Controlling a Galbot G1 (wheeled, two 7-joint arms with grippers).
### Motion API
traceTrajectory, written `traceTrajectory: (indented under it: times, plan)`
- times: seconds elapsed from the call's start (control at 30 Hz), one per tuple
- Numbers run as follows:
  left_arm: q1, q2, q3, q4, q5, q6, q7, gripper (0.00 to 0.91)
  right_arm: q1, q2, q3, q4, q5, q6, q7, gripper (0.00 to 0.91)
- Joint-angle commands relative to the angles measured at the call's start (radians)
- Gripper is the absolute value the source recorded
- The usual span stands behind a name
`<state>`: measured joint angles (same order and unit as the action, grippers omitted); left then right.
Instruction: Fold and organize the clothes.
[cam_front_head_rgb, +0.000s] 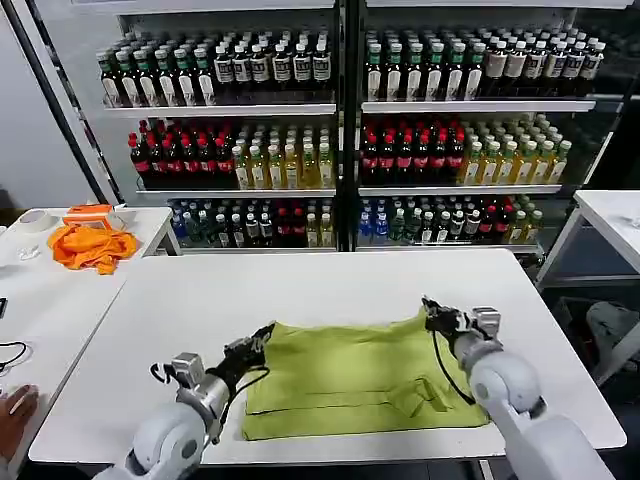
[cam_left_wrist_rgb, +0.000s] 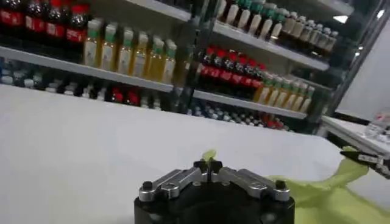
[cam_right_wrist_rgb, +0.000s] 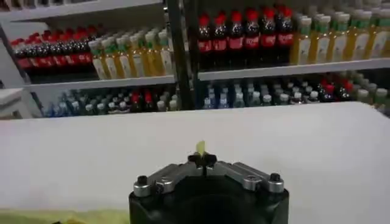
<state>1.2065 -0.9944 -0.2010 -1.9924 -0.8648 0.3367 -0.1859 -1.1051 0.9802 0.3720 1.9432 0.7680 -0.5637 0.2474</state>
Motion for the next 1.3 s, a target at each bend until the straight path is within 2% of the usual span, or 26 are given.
traceTrajectory:
  times: [0.03, 0.23, 0.57, 0.6, 0.63, 0.67, 0.7, 0.73, 0.77, 1.0, 1.3]
  plan:
    - [0.220, 0.004, -0.046, -0.132, 0.062, -0.014, 0.008, 0.020, -0.282, -0.045, 0.192, 0.201, 0.009, -0.003, -0.006, 0.000]
    - [0.286, 0.000, -0.061, -0.120, 0.103, -0.030, 0.020, 0.020, -0.351, -0.031, 0.222, 0.203, 0.005, -0.003, -0.007, 0.000]
    - [0.263, -0.023, -0.030, -0.054, 0.186, -0.056, 0.024, 0.020, -0.320, 0.017, 0.148, 0.132, -0.068, -0.003, -0.005, 0.000]
    - [0.260, -0.026, -0.029, -0.053, 0.190, -0.055, 0.024, 0.020, -0.317, 0.023, 0.141, 0.127, -0.075, -0.011, -0.001, 0.030]
    - [0.256, -0.029, -0.030, -0.051, 0.194, -0.055, 0.024, 0.020, -0.317, 0.028, 0.137, 0.124, -0.079, -0.014, -0.002, 0.363]
    - [0.253, -0.029, -0.031, -0.051, 0.196, -0.055, 0.024, 0.071, -0.318, 0.034, 0.131, 0.121, -0.090, -0.014, -0.007, 0.715]
    - [0.250, -0.032, -0.032, -0.051, 0.201, -0.055, 0.023, 0.222, -0.321, 0.038, 0.129, 0.121, -0.097, -0.014, -0.008, 0.907]
    - [0.249, -0.033, -0.035, -0.053, 0.212, -0.056, 0.019, 0.756, -0.326, 0.042, 0.128, 0.124, -0.106, -0.014, -0.010, 0.907]
    - [0.250, -0.035, -0.036, -0.058, 0.227, -0.059, 0.016, 0.907, -0.333, 0.045, 0.128, 0.130, -0.117, -0.013, -0.013, 0.907]
    - [0.291, -0.080, -0.037, -0.114, 0.348, -0.125, -0.052, 0.907, -0.442, 0.089, 0.158, 0.235, -0.284, 0.026, -0.030, 0.907]
    - [0.330, -0.266, -0.004, -0.063, 0.420, -0.136, -0.177, 0.907, -0.525, 0.142, 0.178, 0.305, -0.332, 0.048, -0.026, 0.907]
